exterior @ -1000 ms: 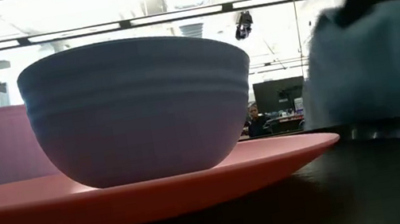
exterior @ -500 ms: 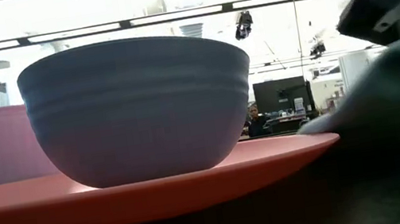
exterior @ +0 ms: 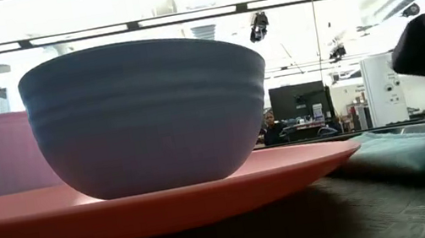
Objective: Set up tray
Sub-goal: Put the napkin on the black tray beside the pink plate, then put the fork on top of the napkin
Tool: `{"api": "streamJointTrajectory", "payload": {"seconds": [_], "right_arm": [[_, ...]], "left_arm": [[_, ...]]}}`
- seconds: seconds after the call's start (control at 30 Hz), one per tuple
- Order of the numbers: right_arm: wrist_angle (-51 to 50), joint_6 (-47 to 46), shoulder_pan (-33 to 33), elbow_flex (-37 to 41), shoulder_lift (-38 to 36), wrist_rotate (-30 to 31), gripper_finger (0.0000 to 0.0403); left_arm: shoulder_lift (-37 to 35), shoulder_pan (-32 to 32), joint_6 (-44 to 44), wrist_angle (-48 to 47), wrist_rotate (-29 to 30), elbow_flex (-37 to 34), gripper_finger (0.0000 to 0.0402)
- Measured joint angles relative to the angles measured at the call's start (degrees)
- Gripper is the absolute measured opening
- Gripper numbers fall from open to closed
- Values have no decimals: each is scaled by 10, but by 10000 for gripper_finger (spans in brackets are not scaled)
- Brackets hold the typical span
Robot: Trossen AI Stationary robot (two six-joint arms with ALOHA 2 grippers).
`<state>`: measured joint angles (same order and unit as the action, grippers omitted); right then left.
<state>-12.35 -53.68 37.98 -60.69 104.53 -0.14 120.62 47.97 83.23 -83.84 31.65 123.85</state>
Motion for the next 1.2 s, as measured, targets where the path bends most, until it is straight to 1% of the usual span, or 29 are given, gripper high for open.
{"api": "streamJointTrajectory", "payload": {"seconds": [0.07, 0.2, 0.4, 0.53, 0.8, 0.87, 1.0, 1.1, 1.2], "right_arm": [[29, 1, -1, 1, -1, 2, 39], [45, 15, -6, 3, -1, 3, 61], [45, 25, -8, 11, -1, 1, 99], [45, 35, -7, 11, -1, 1, 131], [32, 106, -5, -1, -5, -3, 198], [9, 114, -5, 0, -11, 13, 207], [-86, 92, -17, 1, -26, 56, 211], [-164, 76, -30, 6, -46, 88, 202], [-262, 30, -55, 12, -71, 132, 190]], "left_arm": [[0, 0, 0, 3, 0, 0, 196], [0, 0, 0, 13, 0, 0, 196], [0, 0, 0, 18, -2, 0, 196], [0, 0, 0, 18, -2, 0, 196], [0, 0, 0, 18, -2, 0, 196], [0, 0, 0, 18, -2, 0, 196], [0, 0, 0, 18, -2, 0, 196], [0, 0, 0, 18, -2, 0, 196], [0, 0, 0, 18, -2, 0, 196]]}}
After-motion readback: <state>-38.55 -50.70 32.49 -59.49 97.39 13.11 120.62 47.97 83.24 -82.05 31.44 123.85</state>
